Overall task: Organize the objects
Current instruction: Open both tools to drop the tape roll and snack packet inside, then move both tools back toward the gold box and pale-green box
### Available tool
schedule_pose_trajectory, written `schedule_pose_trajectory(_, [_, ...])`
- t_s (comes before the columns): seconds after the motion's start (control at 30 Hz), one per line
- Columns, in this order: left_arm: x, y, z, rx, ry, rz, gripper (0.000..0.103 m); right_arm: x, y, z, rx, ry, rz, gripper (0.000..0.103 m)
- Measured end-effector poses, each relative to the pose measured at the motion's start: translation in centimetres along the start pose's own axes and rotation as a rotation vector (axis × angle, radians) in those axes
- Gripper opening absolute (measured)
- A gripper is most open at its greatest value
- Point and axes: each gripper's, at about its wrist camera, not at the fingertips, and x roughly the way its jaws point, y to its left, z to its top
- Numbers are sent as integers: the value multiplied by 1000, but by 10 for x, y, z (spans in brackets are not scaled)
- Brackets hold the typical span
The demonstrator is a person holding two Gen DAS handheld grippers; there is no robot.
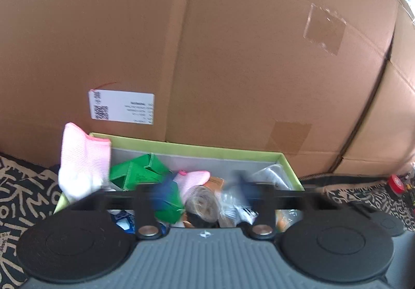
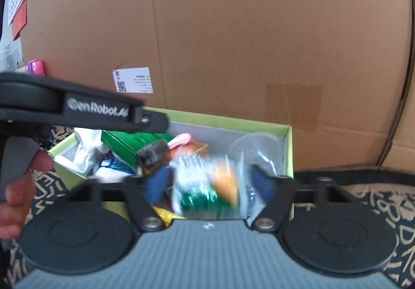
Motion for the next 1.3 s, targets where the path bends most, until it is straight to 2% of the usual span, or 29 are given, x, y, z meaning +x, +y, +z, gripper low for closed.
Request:
schedule_pose_trajectory(0.07, [-6, 0, -2, 8, -51, 30, 94, -4, 1, -3, -24, -36, -14, 97])
schedule_pose_trajectory(0.17, [-7, 2, -2, 13, -45, 4, 94, -6, -1, -6, -12, -50, 10, 103])
schedule_pose_trajectory(0.37, [-15, 4, 1, 14, -31, -6, 94, -9, -3, -8, 12, -42, 8, 103])
schedule_pose_trajectory(0.63, [-53, 2, 1, 22, -56, -49, 94, -57, -1, 0, 42, -134, 4, 103])
schedule_pose_trajectory(0.73, [-70, -1, -7, 27, -67, -81, 94, -78, -2, -6, 47, -171, 28, 103])
schedule_pose_trajectory(0.87, [-92, -6, -26, 61, -76, -89, 94, -102, 5, -23, 3, -179, -10, 103])
schedule_pose_trajectory(1.07, [-112, -4, -66, 58, -78, -128, 94, -128, 20, -64, -45, -153, -35, 103])
schedule_pose_trajectory(1.3, [-113, -2, -104, 84, -26, -140, 94, -141, 30, -108, 4, -91, -39, 103])
